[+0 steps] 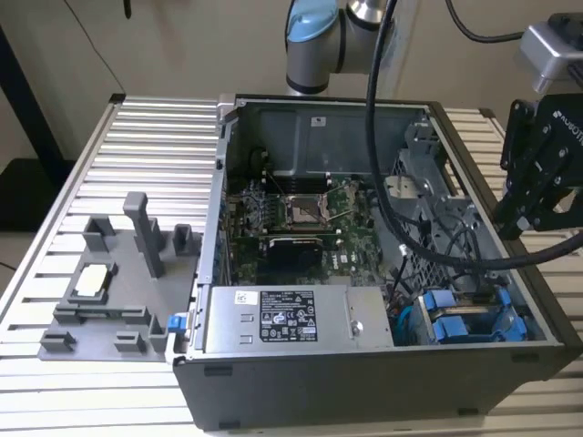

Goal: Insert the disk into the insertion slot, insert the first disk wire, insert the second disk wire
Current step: 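Insert the second disk wire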

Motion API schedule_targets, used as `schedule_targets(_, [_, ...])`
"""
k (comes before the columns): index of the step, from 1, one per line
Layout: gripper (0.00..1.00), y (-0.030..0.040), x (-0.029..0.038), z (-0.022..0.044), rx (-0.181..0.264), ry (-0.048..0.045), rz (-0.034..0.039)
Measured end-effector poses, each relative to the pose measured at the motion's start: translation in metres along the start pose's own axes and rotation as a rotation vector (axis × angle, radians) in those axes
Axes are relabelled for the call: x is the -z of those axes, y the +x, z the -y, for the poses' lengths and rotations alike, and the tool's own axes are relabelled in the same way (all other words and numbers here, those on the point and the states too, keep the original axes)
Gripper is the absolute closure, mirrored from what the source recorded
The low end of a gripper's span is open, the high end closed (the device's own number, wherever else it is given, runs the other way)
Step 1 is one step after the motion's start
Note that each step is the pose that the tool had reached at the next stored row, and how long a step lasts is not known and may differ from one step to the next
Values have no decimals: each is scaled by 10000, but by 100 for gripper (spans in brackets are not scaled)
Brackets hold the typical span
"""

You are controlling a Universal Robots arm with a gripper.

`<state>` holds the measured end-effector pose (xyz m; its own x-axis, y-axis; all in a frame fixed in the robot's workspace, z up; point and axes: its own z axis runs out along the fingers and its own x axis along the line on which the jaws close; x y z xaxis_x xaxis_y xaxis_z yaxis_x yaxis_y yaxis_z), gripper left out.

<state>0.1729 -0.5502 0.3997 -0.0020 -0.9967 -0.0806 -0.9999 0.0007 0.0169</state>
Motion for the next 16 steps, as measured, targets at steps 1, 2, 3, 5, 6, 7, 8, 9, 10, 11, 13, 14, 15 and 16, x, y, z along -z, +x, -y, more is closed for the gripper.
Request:
schedule_targets(1, [73,-35,-3,0,0,0,0])
schedule_targets(2, [73,-67,-6,-1,0,0,-1])
schedule_targets(3, [73,-97,-9,-4,-1,0,-1])
schedule_targets(5, [73,-150,-15,-9,-4,0,-1])
schedule_targets(6, [73,-171,-17,-14,-6,1,-1])
schedule_targets(7, [73,-183,-20,-20,-6,1,-1])
schedule_targets(8, [73,-185,-22,-28,-5,1,1])
schedule_targets(9, [73,-185,-23,-45,-5,1,0])
schedule_targets(10, [73,-185,-24,-74,-5,0,0])
schedule_targets(11, [73,-185,-26,-109,-6,1,0])
schedule_targets(13, [73,-185,-30,-183,-6,3,0])
schedule_targets(14, [73,-186,-32,-221,-5,5,0])
schedule_targets(15, [73,-187,-34,-259,-5,6,0])
schedule_targets(16, [73,-187,-36,-297,-6,8,-1])
